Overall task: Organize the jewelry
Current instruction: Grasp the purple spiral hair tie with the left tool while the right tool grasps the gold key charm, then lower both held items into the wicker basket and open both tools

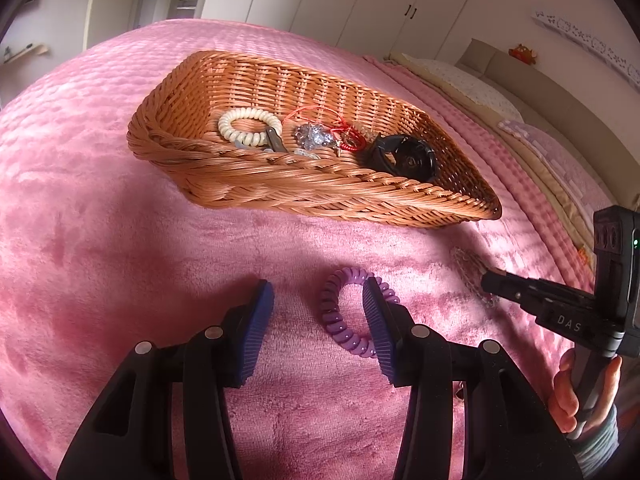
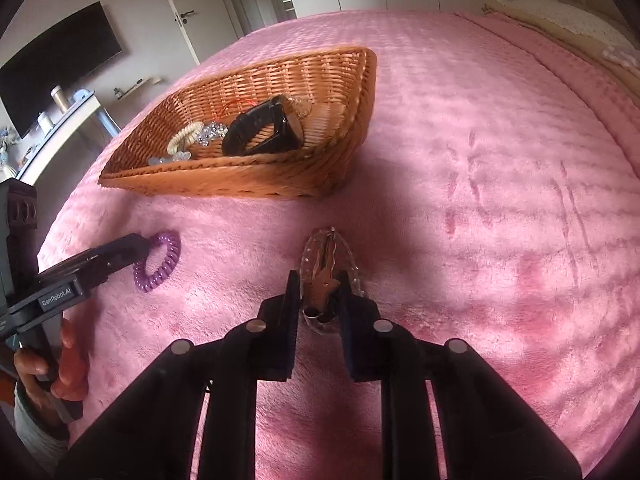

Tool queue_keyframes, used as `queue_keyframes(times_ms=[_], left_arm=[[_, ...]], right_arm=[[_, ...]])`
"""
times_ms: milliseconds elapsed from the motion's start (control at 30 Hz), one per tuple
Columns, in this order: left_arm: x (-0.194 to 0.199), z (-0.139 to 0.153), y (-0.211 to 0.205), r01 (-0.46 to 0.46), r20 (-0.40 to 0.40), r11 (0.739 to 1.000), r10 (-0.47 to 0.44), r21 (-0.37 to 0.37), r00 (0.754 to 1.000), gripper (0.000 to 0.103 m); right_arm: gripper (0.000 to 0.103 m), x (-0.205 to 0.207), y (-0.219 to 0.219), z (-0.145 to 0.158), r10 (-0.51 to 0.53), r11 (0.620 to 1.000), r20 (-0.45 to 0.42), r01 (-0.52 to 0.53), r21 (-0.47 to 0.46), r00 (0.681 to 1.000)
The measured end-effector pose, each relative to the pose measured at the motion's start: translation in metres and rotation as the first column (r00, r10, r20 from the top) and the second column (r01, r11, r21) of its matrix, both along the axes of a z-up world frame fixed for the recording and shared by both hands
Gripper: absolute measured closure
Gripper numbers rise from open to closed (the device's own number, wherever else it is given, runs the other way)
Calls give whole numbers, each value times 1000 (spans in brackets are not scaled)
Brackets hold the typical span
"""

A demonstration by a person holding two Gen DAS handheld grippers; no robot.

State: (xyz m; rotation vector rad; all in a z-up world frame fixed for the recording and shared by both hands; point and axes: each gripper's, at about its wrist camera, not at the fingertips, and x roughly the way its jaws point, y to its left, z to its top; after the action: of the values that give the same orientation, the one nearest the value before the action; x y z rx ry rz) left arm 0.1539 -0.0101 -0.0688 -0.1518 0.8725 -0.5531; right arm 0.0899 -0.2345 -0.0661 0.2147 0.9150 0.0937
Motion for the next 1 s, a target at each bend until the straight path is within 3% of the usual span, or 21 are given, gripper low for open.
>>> queue_keyframes(times_ms=[300, 467, 533, 567, 633, 800, 1000], left_arm=[[0, -1, -4, 24, -7, 1000, -24, 16, 1000, 58], [-9, 1, -24, 33, 28, 986, -38, 166, 999, 59], [-17, 2, -34, 21, 63, 966, -38, 256, 997, 78], [-18, 2, -35, 21, 72, 961, -42, 275, 997, 93], [-22, 5, -38, 21, 95, 957, -51, 290, 994, 94], [-34, 32, -24, 2, 165, 972, -42, 235, 985, 95], [-28, 109, -13, -12, 303, 990, -32, 143, 953, 95]], right_arm=[[87, -37, 8, 17, 40, 997, 63, -45, 69, 997], [87, -45, 29, 6, 69, 997, 40, -70, 32, 997], [87, -46, 31, 6, 72, 997, 42, -73, 26, 996], [87, -48, 31, 8, 71, 997, 50, -73, 25, 996], [87, -50, 29, 13, 65, 997, 62, -67, 28, 996], [87, -52, 26, 31, 59, 998, 88, -62, 30, 994], [87, -39, 37, 91, 86, 996, 208, -80, -33, 974]])
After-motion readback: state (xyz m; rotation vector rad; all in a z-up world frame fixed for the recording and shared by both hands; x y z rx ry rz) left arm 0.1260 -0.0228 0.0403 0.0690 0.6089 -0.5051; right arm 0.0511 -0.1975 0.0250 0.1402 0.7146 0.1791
